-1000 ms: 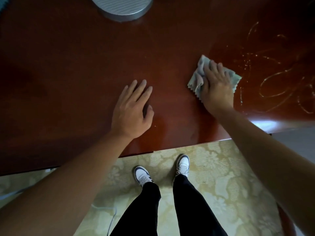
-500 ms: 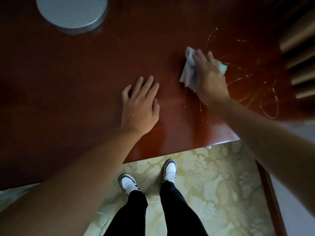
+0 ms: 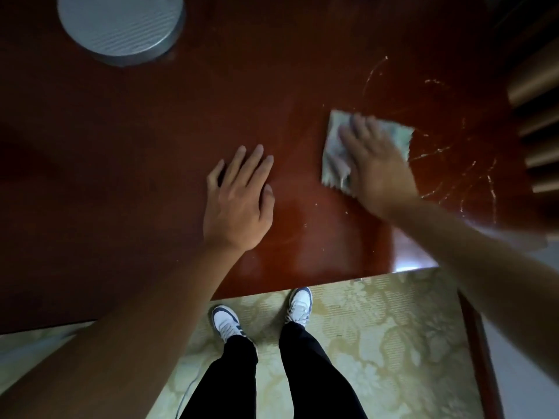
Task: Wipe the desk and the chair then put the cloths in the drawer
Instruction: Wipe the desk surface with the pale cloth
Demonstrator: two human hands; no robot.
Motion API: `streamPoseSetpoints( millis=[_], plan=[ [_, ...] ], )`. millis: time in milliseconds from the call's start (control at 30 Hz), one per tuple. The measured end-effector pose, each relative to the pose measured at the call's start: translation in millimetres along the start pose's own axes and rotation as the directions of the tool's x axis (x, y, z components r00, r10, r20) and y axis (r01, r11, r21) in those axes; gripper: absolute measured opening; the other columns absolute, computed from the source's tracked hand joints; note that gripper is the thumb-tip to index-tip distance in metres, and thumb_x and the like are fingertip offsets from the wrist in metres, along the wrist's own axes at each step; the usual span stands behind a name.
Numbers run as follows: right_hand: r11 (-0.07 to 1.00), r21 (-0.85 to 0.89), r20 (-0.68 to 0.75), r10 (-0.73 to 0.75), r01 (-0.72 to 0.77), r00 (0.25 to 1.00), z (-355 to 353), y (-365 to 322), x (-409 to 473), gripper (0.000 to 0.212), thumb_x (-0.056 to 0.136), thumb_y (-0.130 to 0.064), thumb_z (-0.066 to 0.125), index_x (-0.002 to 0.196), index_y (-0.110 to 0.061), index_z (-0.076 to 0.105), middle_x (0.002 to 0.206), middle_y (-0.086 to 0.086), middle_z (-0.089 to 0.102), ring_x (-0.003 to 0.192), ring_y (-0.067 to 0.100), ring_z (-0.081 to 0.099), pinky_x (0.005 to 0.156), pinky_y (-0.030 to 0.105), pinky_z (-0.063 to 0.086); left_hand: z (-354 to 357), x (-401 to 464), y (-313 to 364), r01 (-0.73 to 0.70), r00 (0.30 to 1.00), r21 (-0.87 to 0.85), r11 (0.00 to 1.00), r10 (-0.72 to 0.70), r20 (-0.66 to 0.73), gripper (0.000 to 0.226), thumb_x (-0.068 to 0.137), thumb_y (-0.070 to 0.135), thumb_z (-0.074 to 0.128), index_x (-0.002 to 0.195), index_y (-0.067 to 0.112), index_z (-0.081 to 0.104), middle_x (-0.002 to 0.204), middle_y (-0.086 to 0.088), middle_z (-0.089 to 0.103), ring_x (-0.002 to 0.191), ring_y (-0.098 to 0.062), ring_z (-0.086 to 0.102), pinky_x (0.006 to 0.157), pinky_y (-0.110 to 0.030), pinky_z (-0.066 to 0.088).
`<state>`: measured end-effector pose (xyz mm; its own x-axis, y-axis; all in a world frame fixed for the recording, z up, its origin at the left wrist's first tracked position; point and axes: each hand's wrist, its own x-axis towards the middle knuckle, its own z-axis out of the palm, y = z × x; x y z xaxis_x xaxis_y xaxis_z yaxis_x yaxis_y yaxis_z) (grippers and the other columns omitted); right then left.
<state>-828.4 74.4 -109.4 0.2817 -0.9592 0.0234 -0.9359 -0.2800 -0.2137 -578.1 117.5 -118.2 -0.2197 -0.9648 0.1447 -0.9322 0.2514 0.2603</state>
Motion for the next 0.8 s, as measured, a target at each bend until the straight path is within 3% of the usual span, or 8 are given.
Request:
streamPoseSetpoints(
  millis=[67, 133, 233, 400, 500, 567, 633, 800],
  plan=[
    [0.998, -0.017, 0.002, 0.057, -0.057, 0.998, -4.4, 12.1, 29.7, 0.059, 0.103, -0.039, 0.025, 0.15, -0.004, 0.032, 0.157, 0.022, 0.027, 0.147, 0.041, 0.019, 0.119, 0.054, 0.02, -0.4, 0.4, -1.3, 0.001, 1.0, -0.003, 1.0, -0.001, -0.007, 0.048, 0.098, 0.029, 0.04, 0.143, 0.017, 0.051, 0.154, -0.002, 0.045, 0.147, -0.023, 0.033, 0.117, -0.049, 0.025],
    [0.998, -0.014, -0.044, 0.059, -0.06, 0.997, 4.2, 1.4, 26.5, 0.054, 0.104, -0.032, 0.03, 0.149, -0.003, 0.035, 0.155, 0.025, 0.029, 0.145, 0.045, 0.021, 0.118, 0.056, 0.02, 1.1, 0.6, -1.3, 0.006, 1.0, 0.002, 1.0, -0.006, -0.009, 0.048, 0.098, 0.029, 0.041, 0.143, 0.018, 0.051, 0.154, -0.002, 0.045, 0.147, -0.023, 0.033, 0.117, -0.049, 0.025],
    [0.999, 0.006, -0.061, -0.037, 0.038, 0.997, 19.3, -42.2, -31.0, 0.052, 0.1, -0.024, 0.047, 0.148, -0.007, 0.04, 0.155, 0.022, 0.031, 0.145, 0.042, 0.023, 0.117, 0.057, 0.021, 1.5, 0.6, -0.7, 0.007, 1.0, -0.002, 1.0, -0.007, -0.022, 0.048, 0.096, 0.028, 0.043, 0.142, 0.017, 0.053, 0.153, -0.002, 0.046, 0.146, -0.023, 0.034, 0.116, -0.049, 0.026],
    [0.966, -0.016, -0.009, -0.257, 0.256, 0.966, 18.3, -41.3, -61.8, 0.049, 0.102, -0.029, 0.044, 0.147, -0.012, 0.04, 0.155, 0.016, 0.034, 0.145, 0.036, 0.028, 0.115, 0.054, 0.03, 1.8, 1.0, -0.3, 0.006, 1.0, 0.002, 1.0, -0.006, -0.022, 0.048, 0.096, 0.027, 0.043, 0.142, 0.017, 0.052, 0.153, -0.002, 0.046, 0.146, -0.023, 0.034, 0.116, -0.049, 0.026],
    [0.987, -0.038, -0.062, -0.157, 0.155, 0.986, 12.9, -9.5, -6.0, 0.047, 0.101, -0.026, 0.049, 0.143, -0.007, 0.046, 0.15, 0.022, 0.041, 0.14, 0.044, 0.034, 0.111, 0.058, 0.034, 2.0, 2.0, -0.9, 0.013, 1.0, 0.008, 1.0, -0.013, -0.007, 0.048, 0.097, 0.029, 0.042, 0.143, 0.018, 0.052, 0.153, -0.001, 0.045, 0.147, -0.022, 0.033, 0.117, -0.047, 0.024],
    [0.999, -0.023, -0.063, -0.038, 0.036, 0.997, 7.2, 5.2, 25.3, 0.048, 0.104, -0.032, 0.039, 0.145, -0.006, 0.044, 0.151, 0.023, 0.039, 0.141, 0.046, 0.03, 0.113, 0.059, 0.03, 1.9, 0.6, -1.1, 0.013, 1.0, 0.017, 1.0, -0.013, -0.002, 0.048, 0.097, 0.029, 0.041, 0.143, 0.019, 0.051, 0.154, -0.001, 0.045, 0.147, -0.022, 0.033, 0.118, -0.047, 0.024],
    [1.0, -0.003, -0.061, -0.014, 0.014, 0.998, 6.1, 2.3, 29.8, 0.05, 0.104, -0.033, 0.034, 0.146, -0.007, 0.042, 0.152, 0.023, 0.036, 0.143, 0.045, 0.026, 0.115, 0.059, 0.027, 1.4, 1.2, -0.6, 0.012, 1.0, 0.015, 1.0, -0.012, -0.005, 0.048, 0.098, 0.029, 0.041, 0.144, 0.019, 0.051, 0.154, -0.001, 0.045, 0.147, -0.022, 0.032, 0.118, -0.047, 0.024],
    [0.974, 0.077, -0.056, -0.211, 0.215, 0.976, 20.6, -51.6, -50.9, 0.047, 0.101, -0.028, 0.045, 0.145, -0.01, 0.045, 0.154, 0.02, 0.036, 0.144, 0.042, 0.028, 0.114, 0.058, 0.027, 1.3, 0.8, -0.7, 0.008, 1.0, 0.008, 1.0, -0.008, -0.022, 0.047, 0.098, 0.028, 0.043, 0.143, 0.018, 0.052, 0.154, -0.001, 0.045, 0.147, -0.022, 0.034, 0.117, -0.048, 0.026]
  ],
)
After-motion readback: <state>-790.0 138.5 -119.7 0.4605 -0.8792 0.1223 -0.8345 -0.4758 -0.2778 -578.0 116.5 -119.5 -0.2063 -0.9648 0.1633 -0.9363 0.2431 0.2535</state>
